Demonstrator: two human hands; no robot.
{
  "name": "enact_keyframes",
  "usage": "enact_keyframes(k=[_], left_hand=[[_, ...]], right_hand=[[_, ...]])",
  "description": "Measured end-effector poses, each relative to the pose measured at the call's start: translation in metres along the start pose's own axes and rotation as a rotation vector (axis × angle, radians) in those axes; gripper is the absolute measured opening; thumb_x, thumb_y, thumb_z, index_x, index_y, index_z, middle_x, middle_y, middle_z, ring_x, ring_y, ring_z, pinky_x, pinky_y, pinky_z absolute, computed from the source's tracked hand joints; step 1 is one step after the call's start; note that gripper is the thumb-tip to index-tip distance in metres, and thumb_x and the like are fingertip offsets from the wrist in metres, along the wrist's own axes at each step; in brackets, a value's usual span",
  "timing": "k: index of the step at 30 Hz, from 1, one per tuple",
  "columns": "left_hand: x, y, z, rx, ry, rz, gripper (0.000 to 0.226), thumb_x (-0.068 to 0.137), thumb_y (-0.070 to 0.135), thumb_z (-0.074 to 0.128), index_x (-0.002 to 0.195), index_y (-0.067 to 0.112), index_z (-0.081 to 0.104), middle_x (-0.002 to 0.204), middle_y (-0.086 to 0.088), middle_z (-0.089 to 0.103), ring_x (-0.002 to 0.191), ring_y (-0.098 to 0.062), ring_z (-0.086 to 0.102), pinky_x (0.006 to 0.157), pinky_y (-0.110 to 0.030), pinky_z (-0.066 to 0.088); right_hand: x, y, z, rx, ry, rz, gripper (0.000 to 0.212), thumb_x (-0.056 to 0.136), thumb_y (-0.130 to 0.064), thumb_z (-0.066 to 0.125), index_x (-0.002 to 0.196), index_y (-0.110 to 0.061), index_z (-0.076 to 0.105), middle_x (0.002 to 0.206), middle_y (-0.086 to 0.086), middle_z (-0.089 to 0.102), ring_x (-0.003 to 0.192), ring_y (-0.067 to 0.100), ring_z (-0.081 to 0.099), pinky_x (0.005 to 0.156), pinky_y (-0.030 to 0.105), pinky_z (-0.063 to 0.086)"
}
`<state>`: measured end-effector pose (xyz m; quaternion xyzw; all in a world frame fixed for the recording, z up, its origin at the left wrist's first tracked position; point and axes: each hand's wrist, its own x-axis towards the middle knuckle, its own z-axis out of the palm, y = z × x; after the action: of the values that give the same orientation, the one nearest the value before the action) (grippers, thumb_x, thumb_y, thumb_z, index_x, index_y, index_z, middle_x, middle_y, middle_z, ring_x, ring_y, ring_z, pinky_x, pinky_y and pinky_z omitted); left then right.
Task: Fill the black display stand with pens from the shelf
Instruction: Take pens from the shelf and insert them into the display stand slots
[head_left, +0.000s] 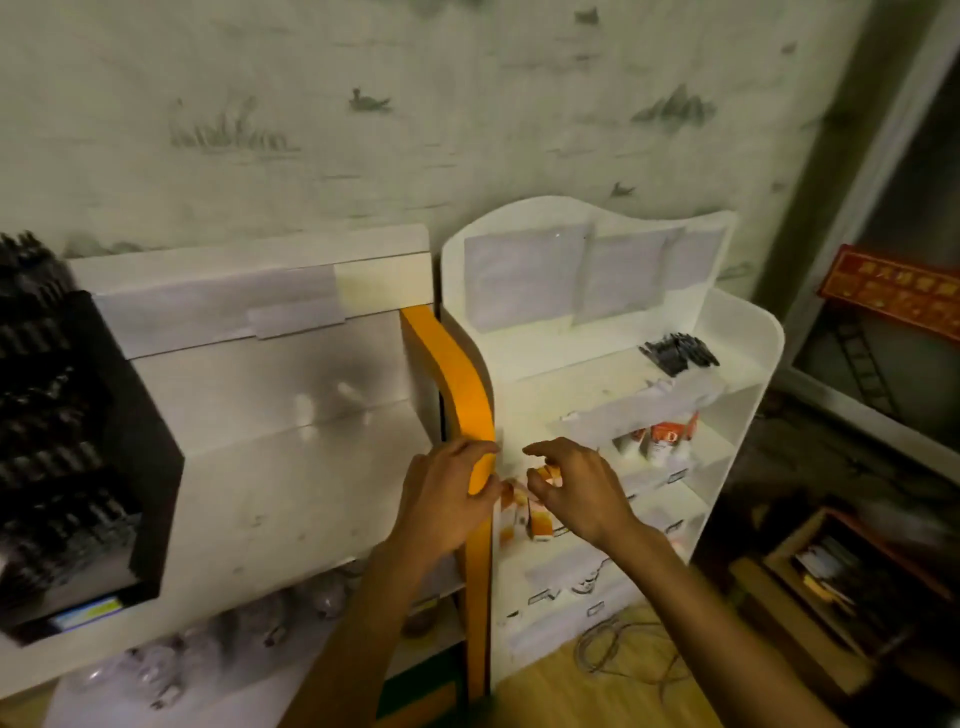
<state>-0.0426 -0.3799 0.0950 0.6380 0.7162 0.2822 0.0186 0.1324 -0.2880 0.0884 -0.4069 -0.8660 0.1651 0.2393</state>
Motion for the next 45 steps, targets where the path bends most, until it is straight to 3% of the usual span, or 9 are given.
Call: enact_keyframes(k=[5, 12, 21, 24, 30, 35, 39, 45], left_hand=[[0.032, 0.062, 0.044, -0.043, -0.018, 0.009, 0.037, 0.094, 0.039, 0.058, 0.13, 0.032, 0.06, 0.129, 0.007, 0.061, 0.115, -0.014, 0.057, 0.097, -0.032, 0.048], [0.102, 0.103, 0.109, 0.07, -0.051, 0.008, 0.037, 0.096, 0.045, 0.052, 0.132, 0.038, 0.055, 0.138, 0.01, 0.057, 0.124, -0.015, 0.053, 0.106, -0.037, 0.039], [0.229, 0.12, 0.193, 0.051, -0.071, -0.025, 0.04, 0.093, 0.049, 0.049, 0.132, 0.041, 0.053, 0.135, 0.009, 0.059, 0.119, -0.015, 0.056, 0.1, -0.034, 0.039], [0.273, 0.127, 0.212, 0.05, -0.059, -0.046, 0.039, 0.093, 0.05, 0.049, 0.131, 0.041, 0.054, 0.133, 0.009, 0.06, 0.118, -0.015, 0.057, 0.1, -0.034, 0.038], [0.346, 0.133, 0.243, 0.038, -0.068, -0.095, 0.039, 0.091, 0.05, 0.051, 0.128, 0.039, 0.056, 0.126, 0.008, 0.063, 0.116, -0.016, 0.058, 0.102, -0.039, 0.042], [0.377, 0.133, 0.277, 0.071, -0.15, -0.18, 0.036, 0.09, 0.054, 0.048, 0.122, 0.04, 0.058, 0.115, 0.011, 0.067, 0.111, -0.014, 0.059, 0.099, -0.036, 0.036], [0.398, 0.135, 0.307, 0.046, -0.208, -0.219, 0.036, 0.09, 0.056, 0.046, 0.12, 0.041, 0.058, 0.113, 0.014, 0.065, 0.107, -0.012, 0.058, 0.094, -0.035, 0.034], [0.433, 0.153, 0.349, 0.046, -0.164, -0.303, 0.032, 0.092, 0.054, 0.051, 0.12, 0.039, 0.058, 0.109, 0.013, 0.064, 0.099, -0.008, 0.056, 0.092, -0.032, 0.034]], right_hand=[[-0.011, 0.072, -0.041, -0.018, 0.028, 0.063, 0.035, 0.091, -0.035, 0.06, 0.126, -0.03, 0.064, 0.123, -0.006, 0.067, 0.108, 0.015, 0.062, 0.081, 0.024, 0.043], [0.012, 0.161, -0.065, -0.042, 0.052, 0.114, 0.036, 0.091, -0.037, 0.059, 0.127, -0.031, 0.063, 0.126, -0.006, 0.066, 0.112, 0.015, 0.061, 0.081, 0.027, 0.045], [0.105, 0.279, -0.085, -0.02, -0.006, 0.144, 0.035, 0.091, -0.034, 0.062, 0.125, -0.031, 0.064, 0.128, -0.005, 0.065, 0.106, 0.012, 0.065, 0.086, 0.025, 0.049], [0.14, 0.313, -0.095, -0.024, -0.019, 0.151, 0.035, 0.091, -0.037, 0.061, 0.126, -0.033, 0.063, 0.133, -0.006, 0.062, 0.112, 0.014, 0.063, 0.092, 0.032, 0.053], [0.204, 0.375, -0.114, -0.095, -0.06, 0.135, 0.036, 0.092, -0.034, 0.062, 0.128, -0.029, 0.062, 0.133, -0.004, 0.062, 0.113, 0.017, 0.062, 0.09, 0.03, 0.05], [0.239, 0.416, -0.117, -0.128, -0.158, 0.116, 0.041, 0.093, -0.033, 0.06, 0.133, -0.025, 0.059, 0.135, -0.002, 0.059, 0.117, 0.019, 0.059, 0.093, 0.027, 0.046], [0.266, 0.451, -0.115, -0.097, -0.192, 0.098, 0.04, 0.093, -0.031, 0.062, 0.133, -0.022, 0.06, 0.129, -0.002, 0.062, 0.111, 0.018, 0.06, 0.089, 0.023, 0.044], [0.306, 0.505, -0.121, -0.02, -0.225, -0.01, 0.028, 0.089, -0.019, 0.068, 0.117, -0.015, 0.069, 0.115, 0.005, 0.067, 0.098, 0.021, 0.064, 0.084, 0.031, 0.054]])
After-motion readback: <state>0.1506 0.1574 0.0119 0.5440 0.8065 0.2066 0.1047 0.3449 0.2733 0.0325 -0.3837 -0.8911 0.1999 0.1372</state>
